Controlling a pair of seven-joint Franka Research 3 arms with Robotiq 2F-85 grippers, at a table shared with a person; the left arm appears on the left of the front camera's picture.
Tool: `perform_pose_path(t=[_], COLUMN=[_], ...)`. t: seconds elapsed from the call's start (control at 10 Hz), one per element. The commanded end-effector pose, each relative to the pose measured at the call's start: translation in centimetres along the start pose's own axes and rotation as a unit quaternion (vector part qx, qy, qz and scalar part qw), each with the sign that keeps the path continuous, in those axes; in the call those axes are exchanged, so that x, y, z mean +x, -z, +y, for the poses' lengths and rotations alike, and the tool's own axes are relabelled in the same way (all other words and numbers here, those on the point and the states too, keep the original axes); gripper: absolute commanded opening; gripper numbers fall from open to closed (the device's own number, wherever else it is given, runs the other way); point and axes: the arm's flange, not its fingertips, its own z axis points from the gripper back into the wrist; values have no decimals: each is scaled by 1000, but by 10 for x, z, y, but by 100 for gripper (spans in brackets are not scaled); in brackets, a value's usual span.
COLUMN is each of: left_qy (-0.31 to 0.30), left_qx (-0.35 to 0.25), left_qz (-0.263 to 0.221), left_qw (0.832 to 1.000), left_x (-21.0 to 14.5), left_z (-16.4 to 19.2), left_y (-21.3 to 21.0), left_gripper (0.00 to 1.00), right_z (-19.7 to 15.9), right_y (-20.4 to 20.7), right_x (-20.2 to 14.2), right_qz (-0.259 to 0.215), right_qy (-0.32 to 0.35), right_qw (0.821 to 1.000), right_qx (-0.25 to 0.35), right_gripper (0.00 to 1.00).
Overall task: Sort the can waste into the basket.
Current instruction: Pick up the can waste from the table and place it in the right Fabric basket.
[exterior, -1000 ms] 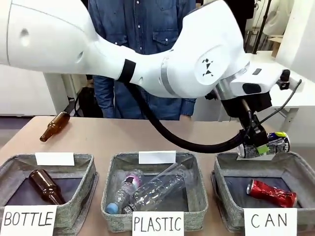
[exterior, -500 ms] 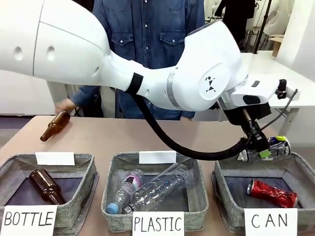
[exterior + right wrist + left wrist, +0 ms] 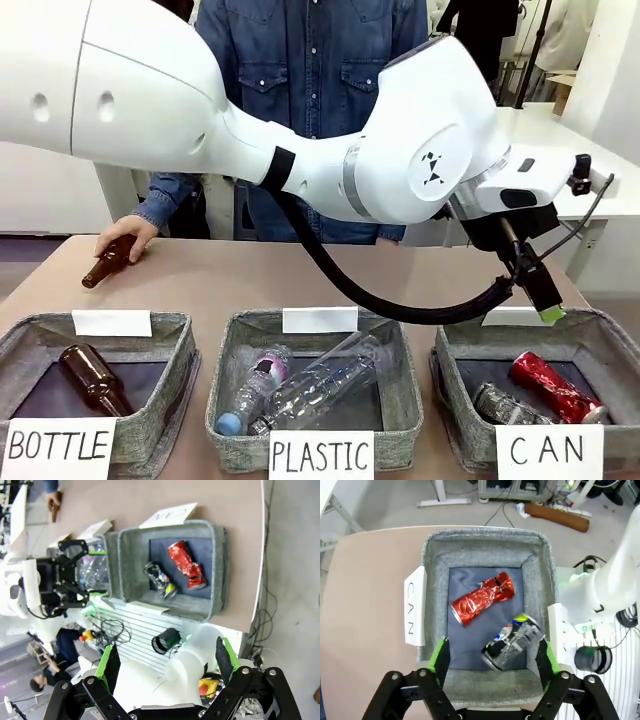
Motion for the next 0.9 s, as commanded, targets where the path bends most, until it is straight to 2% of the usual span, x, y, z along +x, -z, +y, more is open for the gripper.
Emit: perform_pose_path(t=[0.0,0.1,0.2,0.3,0.5,0.6,0.7,0.8], left_qy=[-10,-13,-13,8,11,11,-9,-72], left_qx=[-1,-26,-45,-56,-80,-75,-43,-20], left_qz=[-11,-2,26,39,23,25,41,41], left_qw=[1000,1000,999,998,996,997,998,996], left_x=[-4,-6,-10,-23,-57,-74,-96,-121], left_z=[-9,-17,-34,-52,-76,-88,-92,-85], left_y=[-12,-19,-32,-62,-127,-150,-175,-205], left_gripper=[100,100,100,100,100,100,100,100], right_z=[3,3,3,3,0,7,21,36], right_y=[-5,-5,-5,-5,0,5,9,16], right_x=[1,1,1,1,0,9,22,32], right_qz=[0,0,0,0,0,17,27,37], right_qy=[8,8,8,8,0,-6,-24,-46], right_qw=[1000,1000,1000,1000,1000,1000,999,998], right_qx=[3,3,3,3,0,-9,-5,-8], right_gripper=[100,100,100,100,100,100,100,100])
